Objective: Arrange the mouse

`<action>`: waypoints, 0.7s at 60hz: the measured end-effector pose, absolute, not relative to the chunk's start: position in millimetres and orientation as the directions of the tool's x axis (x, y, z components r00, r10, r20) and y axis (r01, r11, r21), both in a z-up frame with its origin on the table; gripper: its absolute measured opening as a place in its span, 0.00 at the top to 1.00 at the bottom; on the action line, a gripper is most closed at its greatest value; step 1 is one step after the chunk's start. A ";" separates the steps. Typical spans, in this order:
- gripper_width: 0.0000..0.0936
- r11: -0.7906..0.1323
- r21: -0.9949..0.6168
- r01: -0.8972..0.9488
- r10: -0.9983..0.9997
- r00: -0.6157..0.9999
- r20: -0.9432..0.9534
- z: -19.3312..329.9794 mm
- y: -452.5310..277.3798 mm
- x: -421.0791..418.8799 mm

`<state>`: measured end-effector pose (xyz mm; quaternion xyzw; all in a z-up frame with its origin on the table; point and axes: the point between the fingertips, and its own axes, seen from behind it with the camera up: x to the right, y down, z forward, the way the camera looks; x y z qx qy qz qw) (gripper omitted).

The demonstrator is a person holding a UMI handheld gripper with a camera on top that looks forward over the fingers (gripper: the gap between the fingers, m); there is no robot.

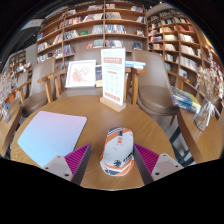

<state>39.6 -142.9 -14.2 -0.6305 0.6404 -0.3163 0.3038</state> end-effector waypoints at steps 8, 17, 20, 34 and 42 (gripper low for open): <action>0.10 -0.013 -0.794 -0.608 -1.000 0.008 0.010 -13.5 -136.7 55.6; 0.12 -0.036 -0.802 -0.596 -0.999 0.045 0.011 -13.2 -130.8 64.2; 0.14 -0.048 -0.808 -0.588 -0.998 0.065 0.012 -12.8 -128.8 65.7; 0.53 -0.084 -0.814 -0.574 -0.996 0.062 0.059 -5.6 -131.6 71.0; 0.53 -0.069 -0.849 -0.523 -0.996 0.087 0.027 40.9 -99.4 69.3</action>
